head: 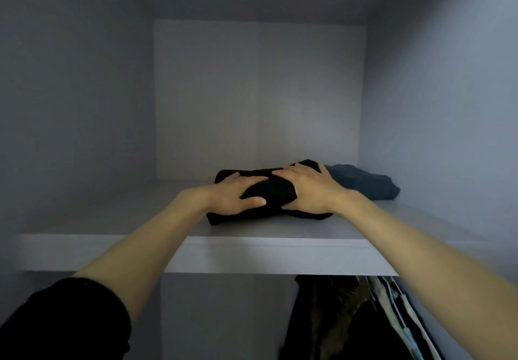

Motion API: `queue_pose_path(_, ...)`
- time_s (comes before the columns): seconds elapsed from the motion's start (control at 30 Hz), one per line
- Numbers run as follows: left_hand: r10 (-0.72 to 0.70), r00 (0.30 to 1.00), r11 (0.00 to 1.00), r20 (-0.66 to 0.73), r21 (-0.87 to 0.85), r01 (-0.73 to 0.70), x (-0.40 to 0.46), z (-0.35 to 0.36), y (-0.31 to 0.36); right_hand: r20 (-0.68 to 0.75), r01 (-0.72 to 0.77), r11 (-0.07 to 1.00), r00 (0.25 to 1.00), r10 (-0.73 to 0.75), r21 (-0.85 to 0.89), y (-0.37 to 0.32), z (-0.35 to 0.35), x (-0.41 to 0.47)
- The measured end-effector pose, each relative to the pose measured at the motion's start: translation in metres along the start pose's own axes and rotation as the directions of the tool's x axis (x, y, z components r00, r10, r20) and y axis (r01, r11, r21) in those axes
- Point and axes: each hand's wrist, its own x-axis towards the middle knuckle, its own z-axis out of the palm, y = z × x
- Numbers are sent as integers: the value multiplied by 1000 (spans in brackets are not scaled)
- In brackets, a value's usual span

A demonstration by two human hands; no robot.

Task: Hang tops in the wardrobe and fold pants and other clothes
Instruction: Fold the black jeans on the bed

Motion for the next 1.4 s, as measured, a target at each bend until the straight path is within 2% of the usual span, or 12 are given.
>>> queue_pose_path(0.1, -224, 975, 958, -4, 182, 221, 21, 21, -4, 17, -68, 992, 997, 70, -110, 5, 21, 4)
queue_pose_path(0.2, -300, 954, 923, 3, 254, 290, 39, 23, -11, 9, -56, 996, 998, 57, -70, 17, 34, 0)
queue_pose_path(0.27, -350, 937, 897, 10, 292, 332, 48, 19, -16, 71, -36, 998, 997, 40, -57, 24, 35, 1)
queue_pose_path(0.43, -436, 898, 863, 60, 312, 398, 86, 19, -21, 209, -59, 992, 974, 81, -109, 39, 30, 41)
queue_pose_path(0.7, -501, 858, 798, 112, 444, 408, 160, 25, -35, 259, -131, 990, 956, 141, -54, 81, 72, 97)
queue_pose_path(0.9, -505, 850, 795, 150, 466, 389, 189, 22, -46, 288, -157, 987, 944, 159, -32, 96, 82, 120)
queue_pose_path(1.03, -487, 861, 828, 150, 393, 400, 181, 27, -45, 289, -170, 984, 941, 175, -45, 92, 81, 113)
queue_pose_path(1.17, -409, 901, 873, 146, 349, 340, 161, 23, -38, 303, -220, 975, 928, 214, -14, 84, 73, 99)
queue_pose_path(1.3, -289, 956, 924, 46, 276, 266, 122, 23, -18, 291, -237, 971, 931, 222, 18, 69, 55, 62)
queue_pose_path(1.4, -211, 973, 966, -92, 133, 222, 89, 26, 2, 220, -217, 976, 952, 212, -3, 57, 35, 28)
